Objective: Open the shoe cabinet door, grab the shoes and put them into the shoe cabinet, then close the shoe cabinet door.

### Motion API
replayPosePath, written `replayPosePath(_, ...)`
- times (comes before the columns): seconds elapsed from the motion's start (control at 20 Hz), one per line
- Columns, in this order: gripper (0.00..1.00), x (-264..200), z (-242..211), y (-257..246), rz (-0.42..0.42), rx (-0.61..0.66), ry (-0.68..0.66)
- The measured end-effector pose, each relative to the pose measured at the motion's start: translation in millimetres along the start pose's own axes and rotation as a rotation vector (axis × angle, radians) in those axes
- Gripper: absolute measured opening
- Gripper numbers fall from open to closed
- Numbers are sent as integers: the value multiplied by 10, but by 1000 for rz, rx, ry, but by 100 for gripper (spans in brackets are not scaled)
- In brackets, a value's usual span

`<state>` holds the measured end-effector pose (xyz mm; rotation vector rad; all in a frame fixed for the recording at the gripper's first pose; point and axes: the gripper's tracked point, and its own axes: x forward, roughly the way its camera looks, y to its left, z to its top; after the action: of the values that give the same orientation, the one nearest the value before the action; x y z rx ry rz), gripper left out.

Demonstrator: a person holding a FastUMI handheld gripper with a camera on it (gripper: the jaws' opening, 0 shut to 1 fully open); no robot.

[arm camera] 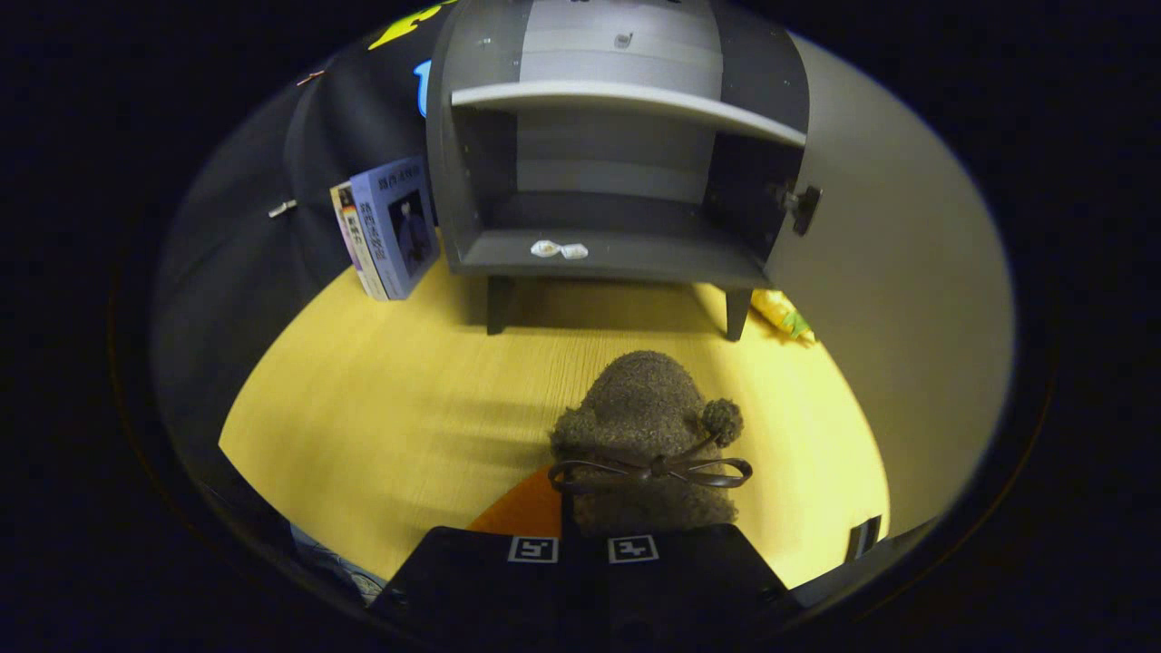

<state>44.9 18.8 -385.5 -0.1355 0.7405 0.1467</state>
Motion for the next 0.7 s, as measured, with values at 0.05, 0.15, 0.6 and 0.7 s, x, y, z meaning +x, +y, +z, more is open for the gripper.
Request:
replayPosePath(0.05, 5, -119, 133, -43, 11, -5, -26)
replayPosePath(0.15, 5, -315, 360, -150, 29, -22, -64)
replayPosePath(0.6, 5, -962, 1420, -443, 103, -45, -243)
replayPosePath(0.7, 5, -1051, 1636, -445, 115, -58, -274)
